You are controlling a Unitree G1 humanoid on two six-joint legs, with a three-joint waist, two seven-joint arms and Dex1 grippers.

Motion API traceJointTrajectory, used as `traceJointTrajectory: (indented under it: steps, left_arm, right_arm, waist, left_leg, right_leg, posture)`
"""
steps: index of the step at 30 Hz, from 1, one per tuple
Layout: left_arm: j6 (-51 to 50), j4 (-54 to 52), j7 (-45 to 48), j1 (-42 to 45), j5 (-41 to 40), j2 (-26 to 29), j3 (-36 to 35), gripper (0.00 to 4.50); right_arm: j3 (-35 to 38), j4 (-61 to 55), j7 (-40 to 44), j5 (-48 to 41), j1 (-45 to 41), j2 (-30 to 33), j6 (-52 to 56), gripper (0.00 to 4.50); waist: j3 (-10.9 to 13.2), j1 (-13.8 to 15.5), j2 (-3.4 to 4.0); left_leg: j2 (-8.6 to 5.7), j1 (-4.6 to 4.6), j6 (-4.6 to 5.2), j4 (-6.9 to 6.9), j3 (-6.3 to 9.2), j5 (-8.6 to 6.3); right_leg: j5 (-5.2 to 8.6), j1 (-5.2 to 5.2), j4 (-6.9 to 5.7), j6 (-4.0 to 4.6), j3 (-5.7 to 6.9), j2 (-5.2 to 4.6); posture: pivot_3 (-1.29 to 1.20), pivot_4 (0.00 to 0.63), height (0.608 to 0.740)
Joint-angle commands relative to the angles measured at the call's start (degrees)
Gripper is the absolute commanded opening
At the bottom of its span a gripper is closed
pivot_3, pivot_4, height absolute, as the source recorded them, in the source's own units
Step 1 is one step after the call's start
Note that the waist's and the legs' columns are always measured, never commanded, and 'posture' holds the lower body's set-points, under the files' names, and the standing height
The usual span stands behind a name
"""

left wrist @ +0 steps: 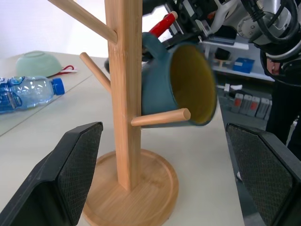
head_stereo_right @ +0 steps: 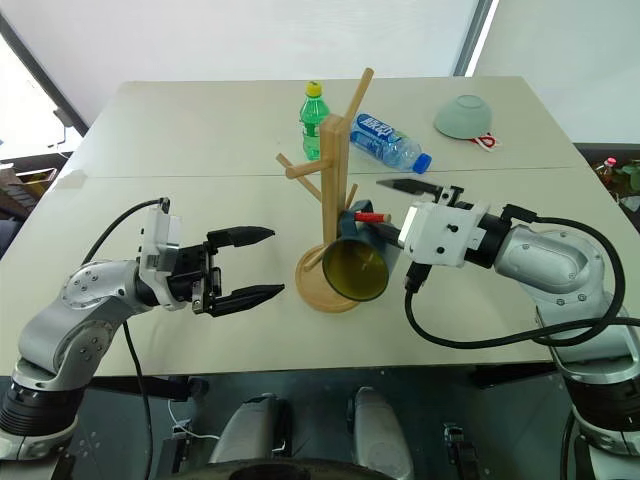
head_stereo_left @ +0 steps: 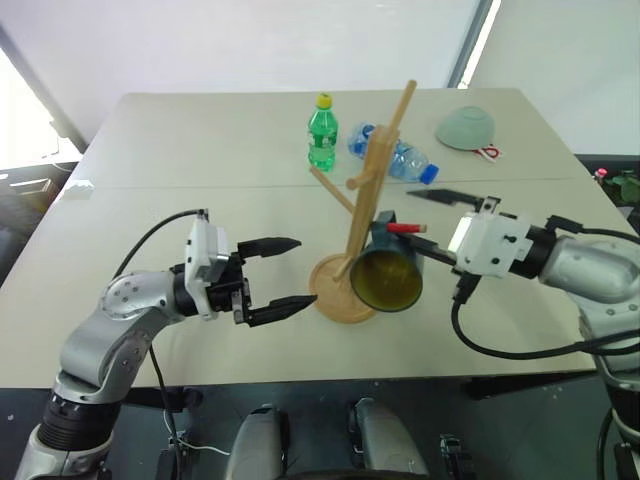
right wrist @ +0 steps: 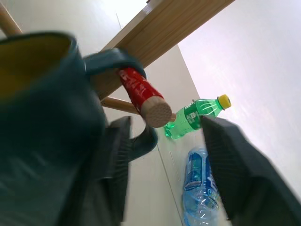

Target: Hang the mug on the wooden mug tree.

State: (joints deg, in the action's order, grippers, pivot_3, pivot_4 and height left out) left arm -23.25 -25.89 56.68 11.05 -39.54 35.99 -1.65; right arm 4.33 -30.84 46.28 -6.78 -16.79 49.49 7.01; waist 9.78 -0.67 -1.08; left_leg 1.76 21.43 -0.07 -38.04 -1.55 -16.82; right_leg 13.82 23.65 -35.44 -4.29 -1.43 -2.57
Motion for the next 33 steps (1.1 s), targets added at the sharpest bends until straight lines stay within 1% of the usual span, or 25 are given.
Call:
traceJointTrajectory:
  steps: [1,4,8,10,12,14,16,18,19,22,25,27,29,33]
  left_arm:
    - [0.5,-1.5,0.0,0.8,-1.2,0.1,-1.6,4.5]
    - [0.6,-1.2,0.0,1.0,-1.0,-0.1,-1.4,4.5]
    - [1.0,-0.4,0.1,1.1,-0.3,-0.5,-0.9,4.5]
    - [1.1,1.4,-1.2,0.7,1.0,-1.1,-0.9,4.5]
    - [1.3,4.6,-5.5,0.2,3.1,-3.0,-1.9,4.5]
    - [1.6,6.6,-8.5,-0.3,4.4,-4.4,-2.9,4.5]
    - [2.4,8.3,-11.9,-1.0,5.6,-6.3,-4.3,4.5]
    - [4.1,10.1,-14.9,-2.5,6.6,-8.5,-6.0,4.5]
    - [5.4,11.4,-17.2,-3.3,8.5,-9.6,-6.5,4.5]
    - [8.6,14.7,-22.6,-5.8,13.0,-12.0,-7.7,4.5]
    - [11.8,16.6,-26.2,-7.3,16.1,-14.0,-8.6,4.5]
    - [13.9,18.3,-29.5,-8.2,17.7,-15.8,-9.7,4.5]
    - [15.0,19.5,-31.7,-8.5,18.6,-17.2,-10.3,4.5]
    - [16.7,21.1,-31.4,-8.4,18.8,-17.6,-10.5,4.5]
  right_arm:
    - [0.6,-0.2,0.1,0.9,-1.5,0.7,-0.9,4.06]
    - [1.3,-0.5,0.5,0.6,-1.9,0.9,-0.6,4.06]
    - [4.2,-1.3,1.0,-1.1,-1.2,1.6,0.8,4.06]
    - [8.7,-1.7,1.5,-5.5,1.4,1.1,3.4,4.06]
    - [14.0,-1.0,0.8,-11.2,5.5,-1.4,7.1,4.06]
    - [16.6,-0.3,-0.1,-14.4,8.6,-3.5,9.4,4.06]
    - [18.4,1.9,-2.1,-17.4,12.0,-7.7,10.9,4.06]
    - [18.5,5.1,-4.2,-19.1,15.1,-12.9,10.9,4.06]
    - [18.1,7.4,-5.4,-19.0,16.0,-15.7,9.7,4.06]
    - [16.6,14.8,-9.1,-16.9,16.4,-23.0,4.6,4.06]
    - [15.6,20.3,-10.6,-16.1,15.5,-27.0,1.2,4.06]
    - [14.7,24.6,-10.9,-15.7,14.9,-29.0,-1.1,4.06]
    - [13.3,27.5,-10.5,-14.5,14.4,-29.6,-3.4,4.06]
    - [11.9,30.8,-10.3,-13.6,13.3,-29.6,-6.3,4.06]
  waist:
    - [0.0,0.0,0.0]
    - [0.0,0.0,0.0]
    - [0.0,0.0,0.0]
    - [0.0,0.2,0.0]
    - [0.0,0.4,-0.03]
    - [0.0,0.3,-0.07]
    - [0.0,0.1,-0.1]
    - [0.0,-0.1,-0.1]
    - [0.0,-0.1,-0.1]
    - [0.0,-0.3,-0.03]
    - [0.0,-0.1,-0.01]
    - [0.0,-0.1,-0.01]
    - [0.0,0.0,-0.01]
    - [0.0,0.0,-0.01]
  left_leg:
    - [0.0,0.0,0.0,0.0,0.0,0.0]
    - [0.0,0.01,0.0,0.0,0.0,0.0]
    - [0.0,0.01,0.0,0.0,0.0,0.0]
    - [0.0,0.01,0.0,0.0,0.0,0.0]
    - [0.01,0.02,0.0,0.0,0.01,0.0]
    - [0.01,0.0,0.0,0.0,0.02,0.0]
    - [0.02,0.0,0.0,0.0,0.08,0.0]
    - [0.04,-0.04,0.0,0.01,0.08,0.0]
    - [0.05,-0.06,0.0,0.01,0.07,0.0]
    - [0.07,-0.1,0.0,0.02,0.06,0.0]
    - [0.06,-0.1,0.0,0.01,0.05,0.0]
    - [0.06,-0.1,0.0,0.01,0.06,0.0]
    - [0.06,-0.09,0.0,0.01,0.05,0.0]
    - [0.05,-0.06,0.0,0.01,0.05,0.0]
  right_leg:
    - [0.0,0.0,0.0,0.0,0.0,0.01]
    - [0.0,0.01,0.0,0.0,0.0,0.01]
    - [0.0,0.01,0.0,0.0,0.0,0.01]
    - [0.0,0.01,0.0,0.0,0.0,0.01]
    - [0.0,-0.05,0.02,0.0,0.02,-0.01]
    - [0.0,-0.15,0.1,0.0,0.06,-0.01]
    - [-0.01,-0.14,0.09,-0.01,0.04,-0.03]
    - [-0.01,-0.14,0.07,-0.02,0.02,-0.04]
    - [-0.01,-0.14,0.03,-0.02,0.01,-0.04]
    - [-0.02,-0.13,-0.02,-0.01,0.0,-0.02]
    - [-0.02,-0.08,-0.1,0.0,0.01,-0.03]
    - [-0.02,-0.08,-0.1,0.0,0.01,-0.03]
    - [-0.03,-0.09,-0.1,0.0,0.01,-0.06]
    - [-0.03,-0.07,-0.08,-0.01,0.02,-0.08]
  posture:
    - [0.0,0.15,0.74]
    - [0.0,0.15,0.74]
    - [0.0,0.15,0.74]
    - [0.0,0.15,0.74]
    - [0.0,0.15,0.74]
    - [0.0,0.15,0.74]
    - [0.0,0.15,0.74]
    - [0.0,0.15,0.74]
    - [0.0,0.15,0.74]
    - [0.0,0.15,0.74]
    - [0.0,0.15,0.74]
    - [0.0,0.15,0.74]
    - [0.0,0.15,0.74]
    - [0.0,0.15,0.74]
